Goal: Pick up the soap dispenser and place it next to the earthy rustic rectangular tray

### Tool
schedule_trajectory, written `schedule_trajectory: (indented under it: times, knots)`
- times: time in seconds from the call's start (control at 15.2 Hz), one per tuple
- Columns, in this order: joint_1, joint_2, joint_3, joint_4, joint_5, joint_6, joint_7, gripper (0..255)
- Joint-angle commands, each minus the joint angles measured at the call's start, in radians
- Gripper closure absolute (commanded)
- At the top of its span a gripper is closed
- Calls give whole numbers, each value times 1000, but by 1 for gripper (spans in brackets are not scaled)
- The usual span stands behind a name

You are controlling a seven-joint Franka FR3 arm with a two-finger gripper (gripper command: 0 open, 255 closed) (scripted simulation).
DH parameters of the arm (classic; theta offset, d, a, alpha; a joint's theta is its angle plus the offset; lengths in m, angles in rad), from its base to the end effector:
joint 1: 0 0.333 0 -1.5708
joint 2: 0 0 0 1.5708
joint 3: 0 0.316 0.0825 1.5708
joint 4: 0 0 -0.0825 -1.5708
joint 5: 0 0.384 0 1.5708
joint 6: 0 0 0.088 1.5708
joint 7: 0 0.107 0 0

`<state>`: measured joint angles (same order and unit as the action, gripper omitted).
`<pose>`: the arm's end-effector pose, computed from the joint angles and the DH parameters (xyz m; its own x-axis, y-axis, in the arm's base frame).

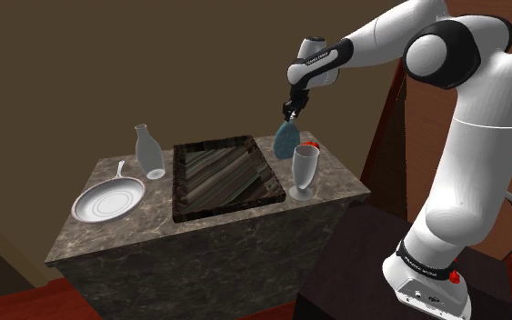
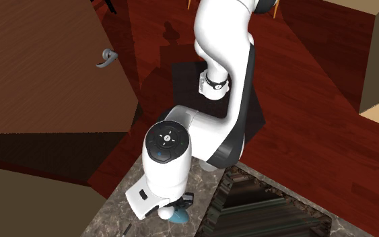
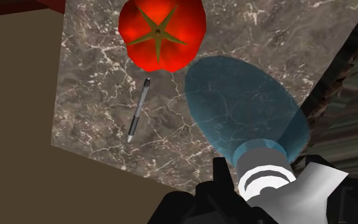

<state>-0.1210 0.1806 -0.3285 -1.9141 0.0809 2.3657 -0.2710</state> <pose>0.5665 -0.2622 0.4346 0.9422 -0.1970 0.2709 -0.2214 -0.9732 0.0623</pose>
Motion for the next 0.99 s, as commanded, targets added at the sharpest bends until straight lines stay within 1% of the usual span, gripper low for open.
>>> schedule_trajectory:
  times: [0.0, 0.2, 0.26, 0.59, 0.86, 0.92]
  knots:
    - [0, 1, 0, 0, 0, 1, 0, 255]
    - [0, 1, 0, 0, 0, 1, 0, 255]
    - [0, 0, 0, 0, 0, 1, 0, 0]
    - [0, 1, 0, 0, 0, 1, 0, 0]
    - [11, -82, -6, 22, -40, -98, 26, 0]
    - [11, -82, -6, 22, -40, -98, 26, 0]
